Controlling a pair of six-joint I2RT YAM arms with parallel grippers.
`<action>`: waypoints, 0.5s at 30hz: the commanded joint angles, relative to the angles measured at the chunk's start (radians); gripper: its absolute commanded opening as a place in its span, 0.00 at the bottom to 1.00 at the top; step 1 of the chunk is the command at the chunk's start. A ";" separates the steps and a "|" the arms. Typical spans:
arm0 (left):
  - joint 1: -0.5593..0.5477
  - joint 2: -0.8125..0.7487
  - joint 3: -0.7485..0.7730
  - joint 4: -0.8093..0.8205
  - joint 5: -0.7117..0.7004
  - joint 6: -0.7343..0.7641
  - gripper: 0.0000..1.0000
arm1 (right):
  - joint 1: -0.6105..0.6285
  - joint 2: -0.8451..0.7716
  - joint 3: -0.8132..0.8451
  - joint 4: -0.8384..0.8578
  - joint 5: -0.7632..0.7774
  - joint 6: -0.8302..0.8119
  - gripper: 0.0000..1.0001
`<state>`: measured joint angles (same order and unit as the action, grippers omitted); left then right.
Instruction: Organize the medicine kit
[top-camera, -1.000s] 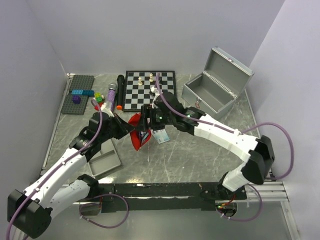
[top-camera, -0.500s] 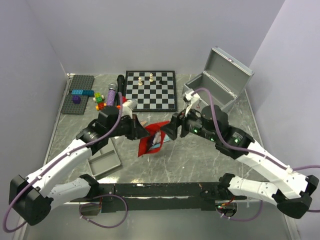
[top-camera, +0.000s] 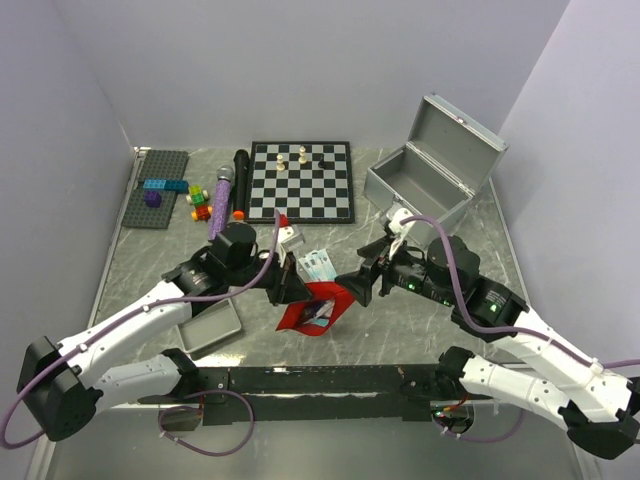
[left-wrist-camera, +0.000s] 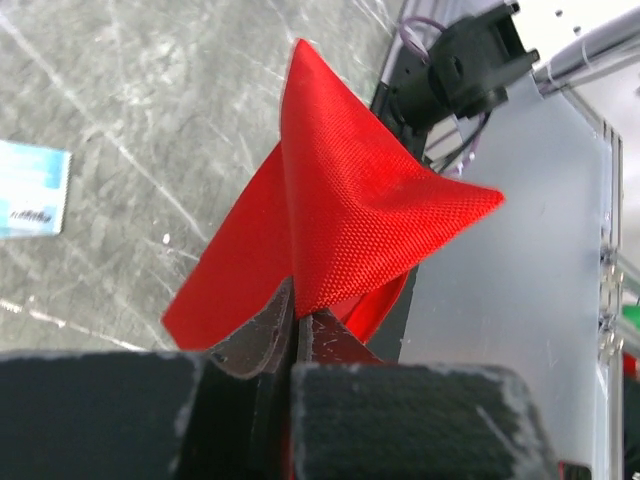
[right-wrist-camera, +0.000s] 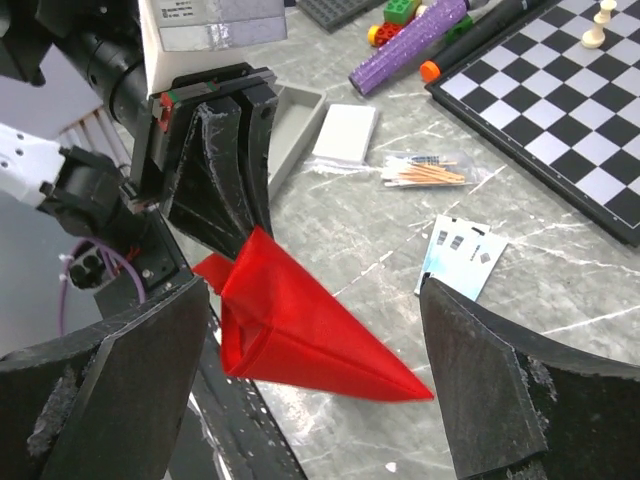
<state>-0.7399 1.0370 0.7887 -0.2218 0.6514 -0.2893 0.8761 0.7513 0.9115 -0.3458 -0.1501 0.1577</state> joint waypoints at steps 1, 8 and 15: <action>-0.016 0.035 0.055 0.055 0.088 0.082 0.02 | -0.005 0.055 0.046 -0.018 -0.035 -0.063 0.92; -0.024 0.101 0.126 -0.065 0.123 0.124 0.04 | -0.003 0.094 0.032 -0.015 -0.117 -0.107 0.86; -0.026 0.080 0.119 -0.059 0.093 0.122 0.04 | -0.003 0.112 0.018 -0.016 -0.176 -0.115 0.77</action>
<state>-0.7612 1.1423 0.8665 -0.3008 0.7212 -0.1947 0.8761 0.8730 0.9276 -0.3897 -0.2672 0.0673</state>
